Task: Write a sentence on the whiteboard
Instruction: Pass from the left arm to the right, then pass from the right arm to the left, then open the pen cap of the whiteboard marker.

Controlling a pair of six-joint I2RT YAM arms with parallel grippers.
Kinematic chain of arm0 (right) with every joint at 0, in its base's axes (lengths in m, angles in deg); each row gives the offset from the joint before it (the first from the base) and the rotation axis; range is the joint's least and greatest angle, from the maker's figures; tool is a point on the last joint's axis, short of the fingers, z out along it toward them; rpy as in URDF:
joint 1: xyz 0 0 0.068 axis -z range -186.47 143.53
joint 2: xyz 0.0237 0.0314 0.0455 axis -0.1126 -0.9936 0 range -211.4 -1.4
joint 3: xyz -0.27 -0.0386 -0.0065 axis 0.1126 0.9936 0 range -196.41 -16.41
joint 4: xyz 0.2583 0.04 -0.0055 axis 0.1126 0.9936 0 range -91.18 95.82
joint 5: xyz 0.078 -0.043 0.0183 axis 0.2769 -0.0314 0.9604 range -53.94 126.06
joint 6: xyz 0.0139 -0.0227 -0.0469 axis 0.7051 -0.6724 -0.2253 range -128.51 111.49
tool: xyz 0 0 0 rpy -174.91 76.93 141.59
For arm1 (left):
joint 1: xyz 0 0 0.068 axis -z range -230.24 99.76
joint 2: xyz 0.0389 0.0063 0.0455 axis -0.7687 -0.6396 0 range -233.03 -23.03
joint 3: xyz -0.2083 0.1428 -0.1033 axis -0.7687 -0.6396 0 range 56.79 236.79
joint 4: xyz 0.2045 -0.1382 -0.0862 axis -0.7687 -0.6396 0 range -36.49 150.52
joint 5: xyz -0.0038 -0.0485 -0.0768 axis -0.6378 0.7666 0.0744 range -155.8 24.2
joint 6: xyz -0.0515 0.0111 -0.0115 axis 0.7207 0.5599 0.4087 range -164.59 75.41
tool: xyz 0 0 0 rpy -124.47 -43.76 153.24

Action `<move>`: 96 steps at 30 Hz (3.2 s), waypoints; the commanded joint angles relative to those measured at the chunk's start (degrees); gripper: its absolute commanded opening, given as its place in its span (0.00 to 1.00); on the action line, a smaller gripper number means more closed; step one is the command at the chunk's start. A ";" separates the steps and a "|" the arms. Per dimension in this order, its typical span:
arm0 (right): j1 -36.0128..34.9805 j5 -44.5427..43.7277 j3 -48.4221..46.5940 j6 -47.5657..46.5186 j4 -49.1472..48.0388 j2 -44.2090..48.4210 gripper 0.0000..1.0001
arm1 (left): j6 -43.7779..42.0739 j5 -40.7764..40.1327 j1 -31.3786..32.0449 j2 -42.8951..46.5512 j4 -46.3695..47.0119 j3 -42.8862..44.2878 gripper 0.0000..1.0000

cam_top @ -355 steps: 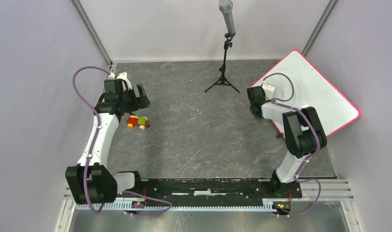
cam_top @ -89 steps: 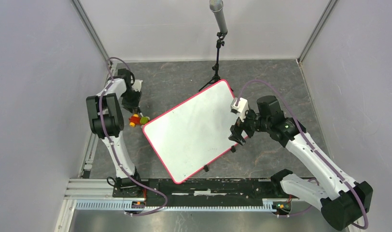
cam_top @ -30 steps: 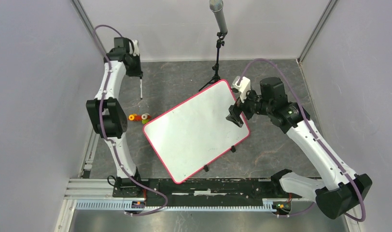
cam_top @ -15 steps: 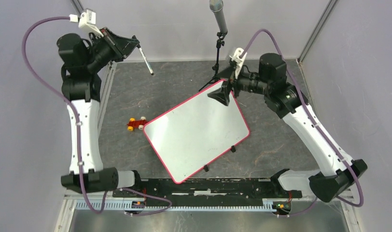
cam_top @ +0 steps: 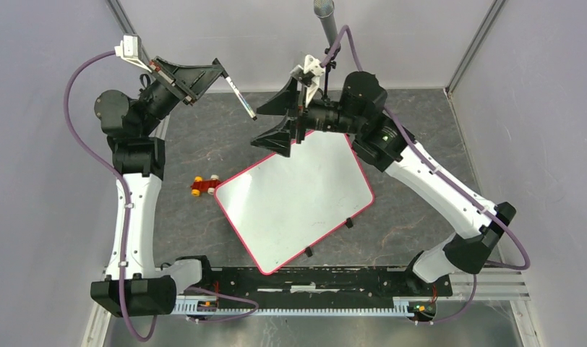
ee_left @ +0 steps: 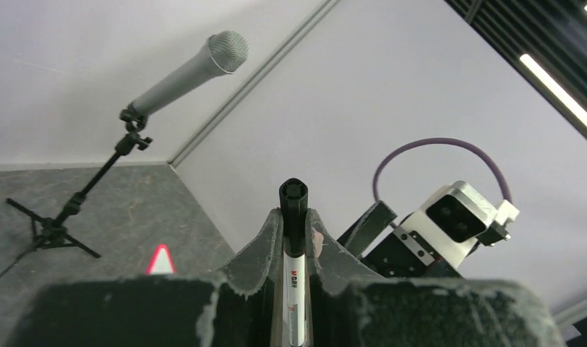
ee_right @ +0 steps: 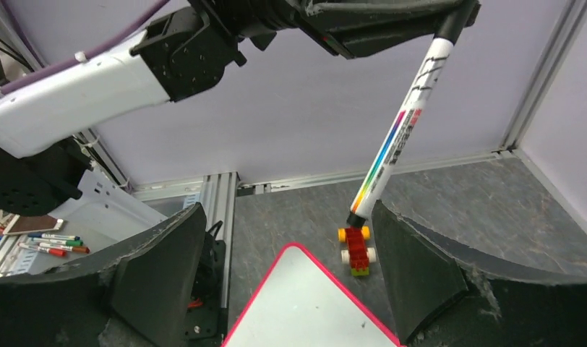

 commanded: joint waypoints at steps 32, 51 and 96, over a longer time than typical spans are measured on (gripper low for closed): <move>4.69 3.03 -0.11 -38.46 31.29 5.75 0.00 | -53.98 22.26 2.45 -4.97 -62.19 20.70 0.80; 5.04 11.19 13.07 -47.96 43.95 10.87 0.00 | -83.63 8.60 28.30 -6.16 -84.09 12.87 0.61; 18.15 25.00 40.18 35.11 -38.74 16.95 0.82 | -48.52 20.90 22.89 0.01 -35.25 -6.92 0.03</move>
